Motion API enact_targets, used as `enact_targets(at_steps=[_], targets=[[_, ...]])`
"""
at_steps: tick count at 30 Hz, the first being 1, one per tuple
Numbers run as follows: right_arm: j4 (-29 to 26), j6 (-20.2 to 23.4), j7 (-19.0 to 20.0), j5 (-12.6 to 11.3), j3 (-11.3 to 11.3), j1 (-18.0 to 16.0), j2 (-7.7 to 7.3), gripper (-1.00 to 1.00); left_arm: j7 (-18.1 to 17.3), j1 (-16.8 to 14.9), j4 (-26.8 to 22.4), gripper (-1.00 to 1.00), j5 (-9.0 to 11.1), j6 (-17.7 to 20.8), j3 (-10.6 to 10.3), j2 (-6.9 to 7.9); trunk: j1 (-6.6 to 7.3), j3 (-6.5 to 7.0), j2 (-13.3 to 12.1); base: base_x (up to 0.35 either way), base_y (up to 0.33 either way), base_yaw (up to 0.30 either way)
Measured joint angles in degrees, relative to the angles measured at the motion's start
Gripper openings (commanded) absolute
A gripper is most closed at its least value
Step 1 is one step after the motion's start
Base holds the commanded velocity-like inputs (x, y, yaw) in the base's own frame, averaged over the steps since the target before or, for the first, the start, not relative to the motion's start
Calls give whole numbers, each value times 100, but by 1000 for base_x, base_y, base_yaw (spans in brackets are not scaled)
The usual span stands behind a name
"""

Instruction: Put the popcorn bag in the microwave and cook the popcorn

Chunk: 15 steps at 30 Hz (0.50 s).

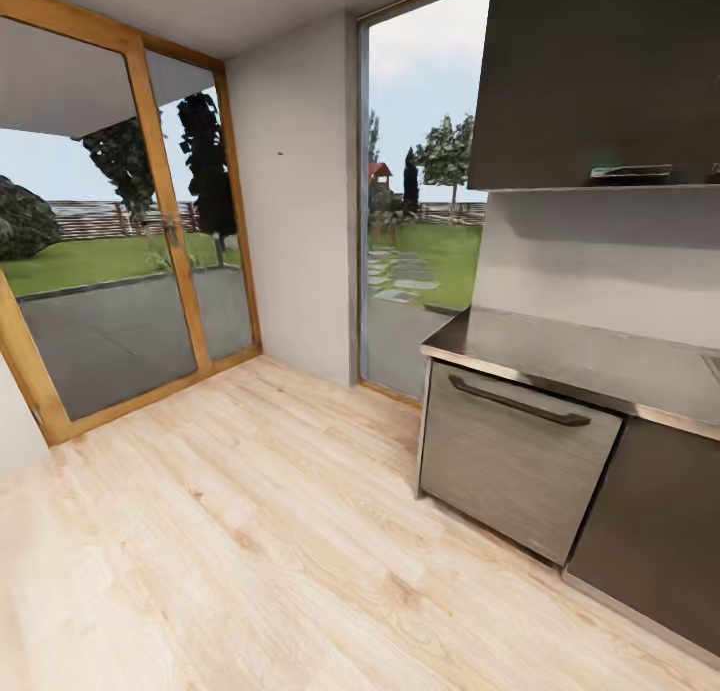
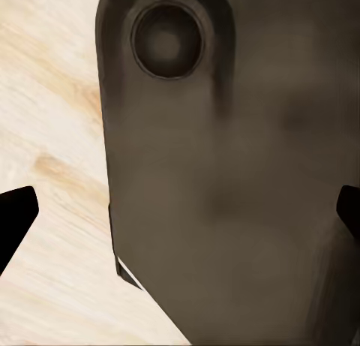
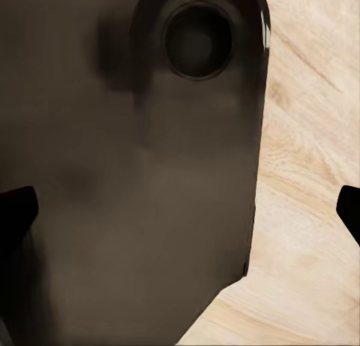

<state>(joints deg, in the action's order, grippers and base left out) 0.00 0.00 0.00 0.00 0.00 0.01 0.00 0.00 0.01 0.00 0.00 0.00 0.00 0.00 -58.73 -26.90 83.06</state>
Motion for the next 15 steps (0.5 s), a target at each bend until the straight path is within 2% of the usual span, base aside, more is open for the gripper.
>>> enact_targets(at_steps=[4, 11, 15], targets=[[0, 24, -5, 38, 56, -8, -17, 100, -1, -8, 8, 100, 8, -16, 33, -17, 0, 0, 0, 0, 0, 0], [0, -4, -14, 20, 6, -6, -17, 100, 0, -9, -170, 100, 96, -174, 56, -25, 0, 1, 0, 0, 0, -1], [0, -121, -50, -44, -22, -8, -18, 100, 0, -8, -220, 100, 103, -272, 57, -26, 0, 1, 0, 0, 0, -164]])
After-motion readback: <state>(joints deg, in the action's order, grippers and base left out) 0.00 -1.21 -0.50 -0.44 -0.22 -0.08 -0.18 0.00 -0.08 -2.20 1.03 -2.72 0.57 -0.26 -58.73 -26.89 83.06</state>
